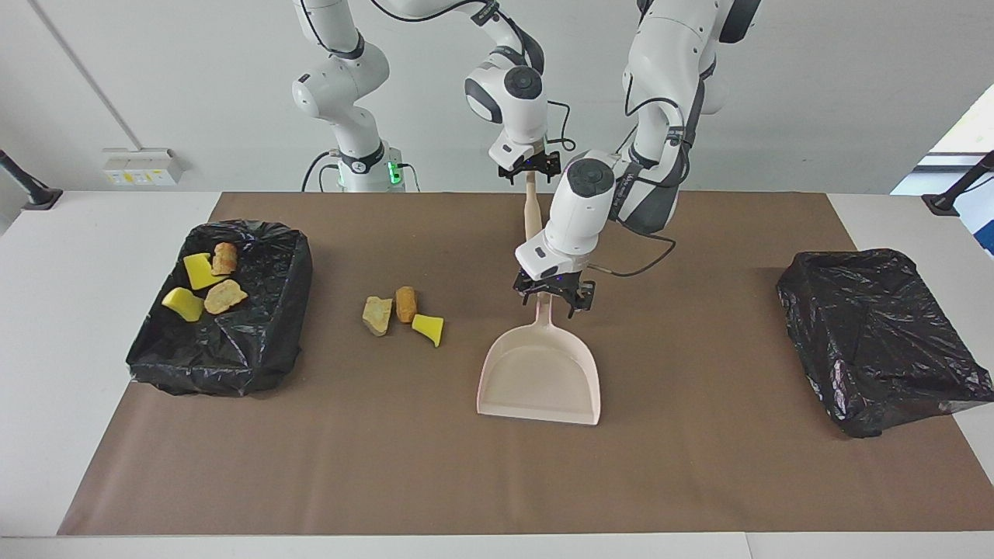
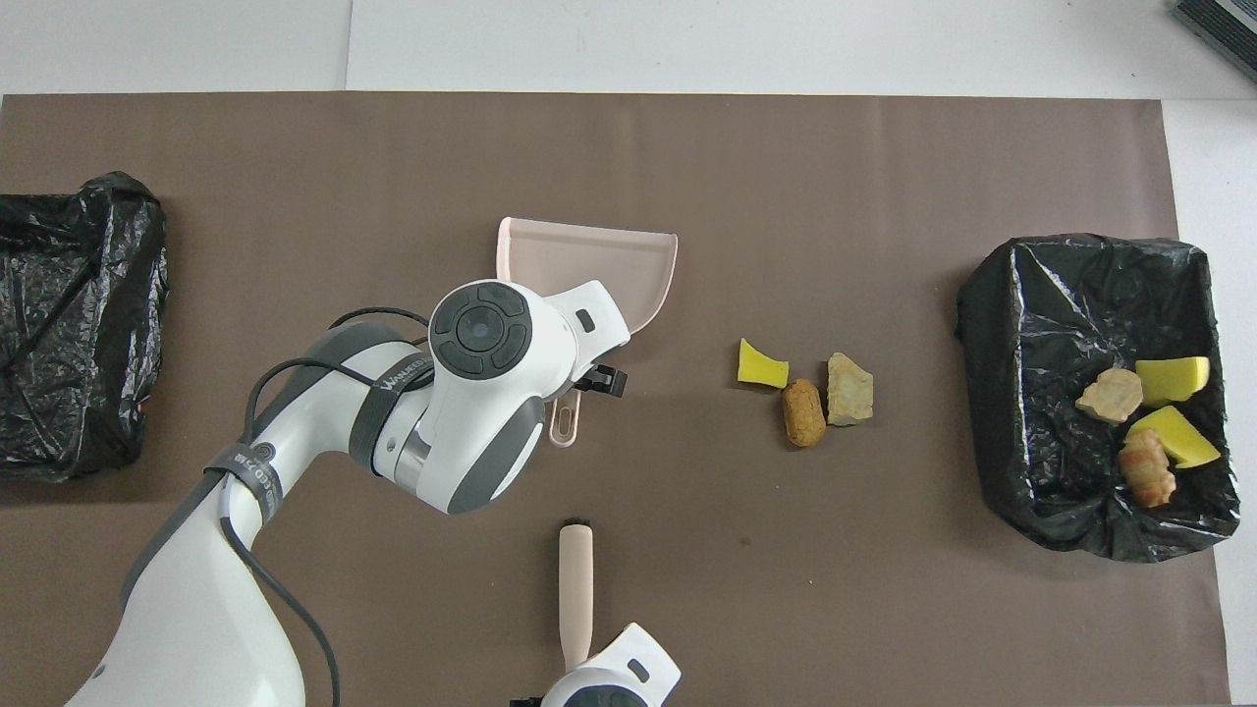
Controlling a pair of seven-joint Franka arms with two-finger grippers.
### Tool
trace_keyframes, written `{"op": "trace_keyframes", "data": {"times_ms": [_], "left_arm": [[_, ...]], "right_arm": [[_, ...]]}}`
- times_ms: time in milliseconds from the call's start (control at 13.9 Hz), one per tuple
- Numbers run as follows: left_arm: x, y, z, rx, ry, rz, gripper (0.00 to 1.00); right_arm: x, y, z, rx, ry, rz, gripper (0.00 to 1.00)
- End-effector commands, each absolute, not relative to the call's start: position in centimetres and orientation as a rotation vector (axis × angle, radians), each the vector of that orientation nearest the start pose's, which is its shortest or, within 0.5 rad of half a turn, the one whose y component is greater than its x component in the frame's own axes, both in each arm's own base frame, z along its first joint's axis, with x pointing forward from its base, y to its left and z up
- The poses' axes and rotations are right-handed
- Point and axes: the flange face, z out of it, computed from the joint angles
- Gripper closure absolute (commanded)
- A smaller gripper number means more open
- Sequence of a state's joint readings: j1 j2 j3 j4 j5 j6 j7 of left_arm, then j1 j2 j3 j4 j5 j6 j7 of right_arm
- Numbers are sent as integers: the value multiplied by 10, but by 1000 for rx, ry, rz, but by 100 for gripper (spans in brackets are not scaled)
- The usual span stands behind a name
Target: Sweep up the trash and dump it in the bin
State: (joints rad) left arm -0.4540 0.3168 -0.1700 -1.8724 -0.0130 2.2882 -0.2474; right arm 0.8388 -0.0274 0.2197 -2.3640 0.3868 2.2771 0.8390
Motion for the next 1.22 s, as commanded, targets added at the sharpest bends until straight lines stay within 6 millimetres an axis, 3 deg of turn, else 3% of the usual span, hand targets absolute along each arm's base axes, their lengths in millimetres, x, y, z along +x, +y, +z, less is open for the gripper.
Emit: {"op": "trace_keyframes", "data": {"times_ms": [0, 72, 288, 360, 432, 504, 720, 864, 1008, 1152], "left_arm": [[513, -368, 356, -3185, 581, -140, 10], [509, -372, 355, -3182, 596, -137, 17], [507, -372, 353, -3177, 598, -121, 25], [507, -373, 353, -3178, 598, -120, 31], [508, -372, 354, -3179, 596, -123, 52], [509, -373, 356, -3181, 596, -132, 63], [511, -372, 359, -3179, 605, -138, 85], [515, -366, 363, -3174, 614, -139, 92], [522, -351, 379, -3151, 649, -135, 92], [529, -331, 397, -3034, 812, -97, 92]], "right_arm": [[232, 431, 331, -2981, 111, 392, 85], [232, 431, 331, -2982, 114, 394, 99], [237, 432, 330, -2978, 187, 393, 100], [240, 432, 330, -2977, 199, 393, 100], [244, 431, 327, -2982, 208, 397, 100], [247, 428, 327, -2987, 216, 400, 100], [259, 415, 354, -3000, 225, 430, 100], [271, 390, 386, -3019, 234, 427, 100], [284, 358, 418, -3037, 199, 454, 100], [301, 317, 439, -3107, 159, 485, 100]]}}
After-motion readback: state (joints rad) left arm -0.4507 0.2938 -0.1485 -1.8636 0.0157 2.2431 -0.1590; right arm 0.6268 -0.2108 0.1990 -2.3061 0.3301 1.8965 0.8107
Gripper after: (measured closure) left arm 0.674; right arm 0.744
